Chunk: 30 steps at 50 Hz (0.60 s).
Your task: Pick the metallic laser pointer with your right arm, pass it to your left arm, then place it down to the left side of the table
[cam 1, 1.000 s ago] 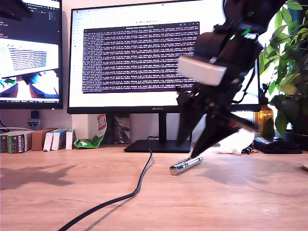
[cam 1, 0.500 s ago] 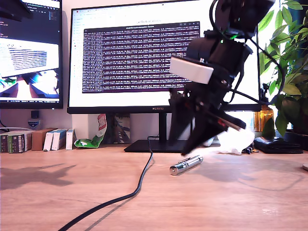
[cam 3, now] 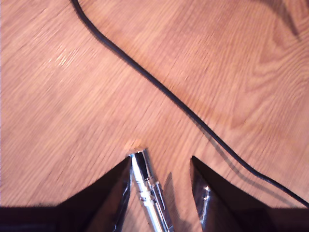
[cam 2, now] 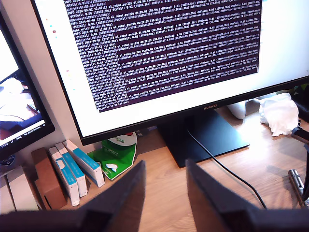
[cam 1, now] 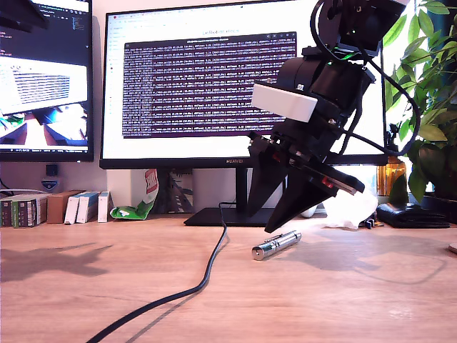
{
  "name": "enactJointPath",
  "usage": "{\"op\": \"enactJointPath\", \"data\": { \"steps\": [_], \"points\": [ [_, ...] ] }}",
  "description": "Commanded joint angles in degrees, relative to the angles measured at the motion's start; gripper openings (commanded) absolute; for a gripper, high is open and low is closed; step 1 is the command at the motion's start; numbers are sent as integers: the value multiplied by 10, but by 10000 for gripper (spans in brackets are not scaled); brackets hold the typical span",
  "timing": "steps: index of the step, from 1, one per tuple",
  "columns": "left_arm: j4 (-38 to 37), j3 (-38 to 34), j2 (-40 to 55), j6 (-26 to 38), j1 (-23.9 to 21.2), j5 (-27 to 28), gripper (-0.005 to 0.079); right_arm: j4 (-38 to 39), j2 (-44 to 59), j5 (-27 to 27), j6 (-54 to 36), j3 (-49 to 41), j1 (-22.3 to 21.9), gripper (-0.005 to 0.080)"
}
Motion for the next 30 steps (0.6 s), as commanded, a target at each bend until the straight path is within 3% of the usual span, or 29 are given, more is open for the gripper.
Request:
{"op": "enactJointPath", "data": {
  "steps": [1,30],
  "points": [
    [5,7,3,2,-2,2,228,0,26,-3,0,-3,1,339],
    [7,7,3,2,-2,1,228,7,35,-9,0,-3,-24,338]
  ]
}}
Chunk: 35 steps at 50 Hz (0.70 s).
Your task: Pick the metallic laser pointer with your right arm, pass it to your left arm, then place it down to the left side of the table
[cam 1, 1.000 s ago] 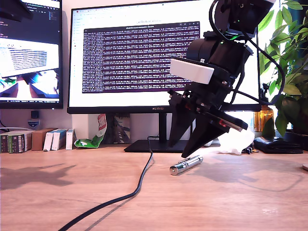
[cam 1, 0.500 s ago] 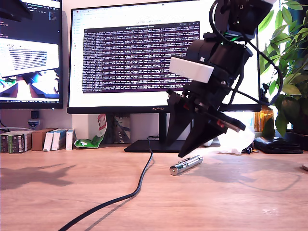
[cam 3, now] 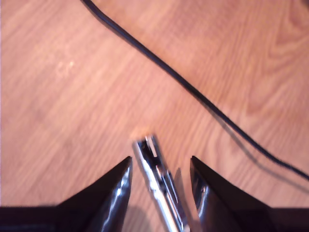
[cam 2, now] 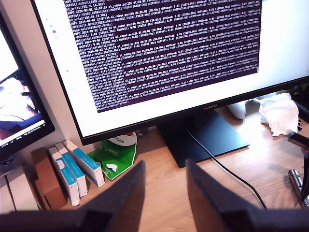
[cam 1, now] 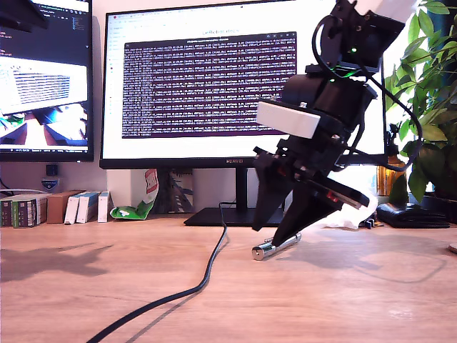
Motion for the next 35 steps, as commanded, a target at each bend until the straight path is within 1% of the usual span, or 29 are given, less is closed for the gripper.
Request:
{"op": "enactJointPath", "data": {
  "steps": [1,29,31,35],
  "points": [
    [7,7,3,2,-2,1,228,2,11,-6,0,-3,-2,338],
    [9,7,3,3,-2,0,228,24,46,-18,1,-3,-2,334],
    [9,7,3,3,-2,0,228,23,47,-18,1,-3,-2,315],
    [9,7,3,3,-2,0,228,22,47,-18,1,-3,-2,249]
  ]
}}
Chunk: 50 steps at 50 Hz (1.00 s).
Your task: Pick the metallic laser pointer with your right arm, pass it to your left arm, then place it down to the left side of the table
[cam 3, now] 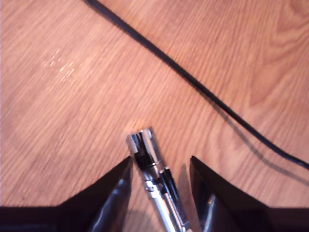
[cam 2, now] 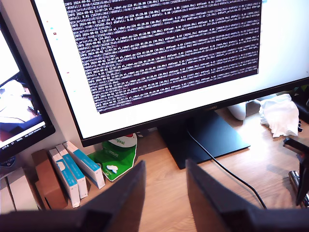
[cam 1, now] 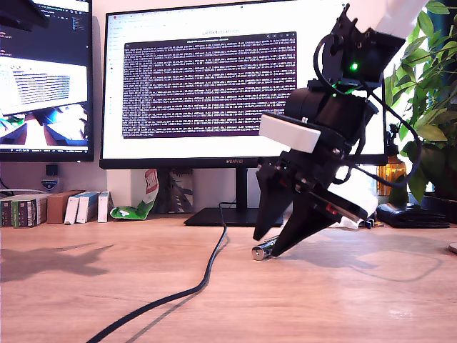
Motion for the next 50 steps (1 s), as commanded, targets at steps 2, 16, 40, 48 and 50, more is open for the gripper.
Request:
{"op": "enactJointPath", "data": {
  "steps": [2,16,40,48,50],
  "points": [
    [6,7,3,3,-2,1,228,-2,19,-3,1,-3,3,233],
    [5,7,3,17,-1,0,228,-8,19,-3,3,-3,2,137],
    [2,7,3,17,-1,0,228,70,7,-2,101,5,27,-13],
    [1,7,12,22,-1,2,229,125,-22,-26,206,21,52,-13],
    [1,7,16,36,-2,5,240,136,-29,-29,231,30,58,-13]
  ]
}}
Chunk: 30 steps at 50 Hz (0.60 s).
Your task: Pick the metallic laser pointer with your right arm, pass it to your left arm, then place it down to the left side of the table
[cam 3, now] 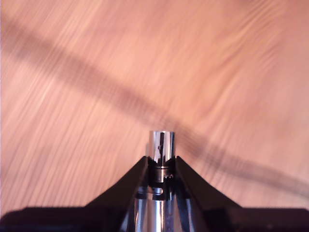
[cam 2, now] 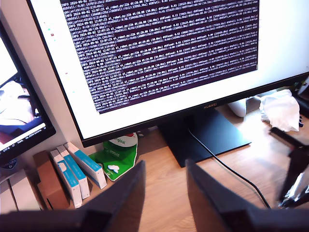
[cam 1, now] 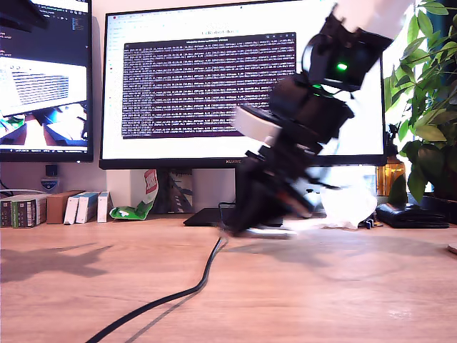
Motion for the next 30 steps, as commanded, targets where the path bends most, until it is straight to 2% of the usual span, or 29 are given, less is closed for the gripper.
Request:
{"op": "enactJointPath", "data": {
  "steps": [1,3,7,18,23,30],
  "points": [
    [4,7,16,19,-2,7,247,19,-34,-14,39,28,17,-13],
    [6,7,23,42,-2,16,265,27,-40,-25,57,38,23,-13],
    [13,7,35,47,-2,55,295,44,-54,-55,113,60,33,-13],
    [43,7,62,38,-2,134,295,59,-74,-143,244,157,51,-13],
    [82,7,64,23,-2,164,295,59,-79,-191,342,211,53,-13],
    [152,7,64,-3,-2,188,295,59,-80,-231,461,283,60,-13]
  ]
}}
